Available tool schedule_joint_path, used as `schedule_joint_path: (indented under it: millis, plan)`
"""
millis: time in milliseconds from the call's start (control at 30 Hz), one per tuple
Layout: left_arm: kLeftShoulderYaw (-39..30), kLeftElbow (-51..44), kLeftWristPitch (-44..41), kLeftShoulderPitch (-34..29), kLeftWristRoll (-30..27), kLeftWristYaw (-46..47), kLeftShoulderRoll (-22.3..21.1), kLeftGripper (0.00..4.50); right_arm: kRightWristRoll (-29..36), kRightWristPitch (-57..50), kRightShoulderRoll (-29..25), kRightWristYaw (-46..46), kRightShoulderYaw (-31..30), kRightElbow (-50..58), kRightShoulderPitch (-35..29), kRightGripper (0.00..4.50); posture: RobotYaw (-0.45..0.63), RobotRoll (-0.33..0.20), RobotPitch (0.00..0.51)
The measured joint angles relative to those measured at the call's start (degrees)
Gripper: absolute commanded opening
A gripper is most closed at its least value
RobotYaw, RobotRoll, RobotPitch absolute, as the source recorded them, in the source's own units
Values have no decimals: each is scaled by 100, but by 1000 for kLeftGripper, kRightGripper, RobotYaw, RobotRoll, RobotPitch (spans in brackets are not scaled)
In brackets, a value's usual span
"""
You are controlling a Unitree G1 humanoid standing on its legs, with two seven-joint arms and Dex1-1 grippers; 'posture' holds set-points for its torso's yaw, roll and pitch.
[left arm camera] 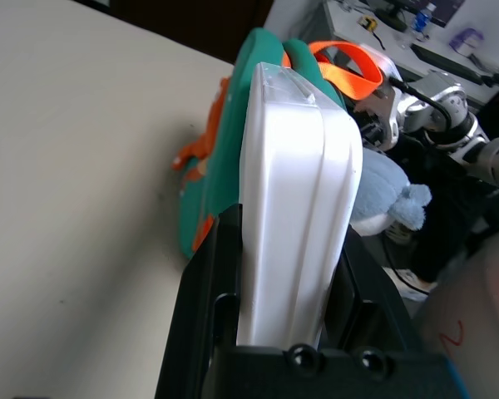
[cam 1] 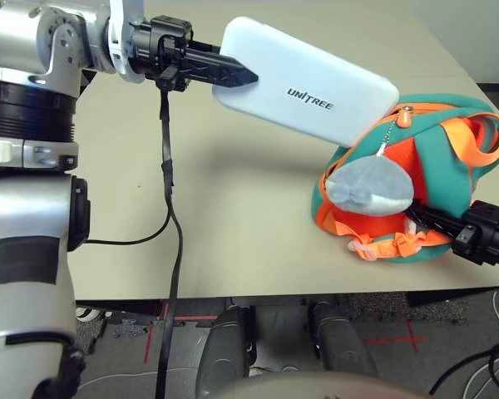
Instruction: Put the pencil case into the backpack and zip it.
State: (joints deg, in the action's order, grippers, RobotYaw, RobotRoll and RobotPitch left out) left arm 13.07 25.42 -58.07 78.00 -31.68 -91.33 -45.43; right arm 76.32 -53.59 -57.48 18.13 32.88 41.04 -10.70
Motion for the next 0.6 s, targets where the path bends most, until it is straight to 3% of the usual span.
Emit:
schedule_joint_path:
  millis: [600]
  plan:
    - [545,-241,431,-457,98,-3,340,1353,-172,-10,-18,69,-53,-211,325,196,-247,0,137]
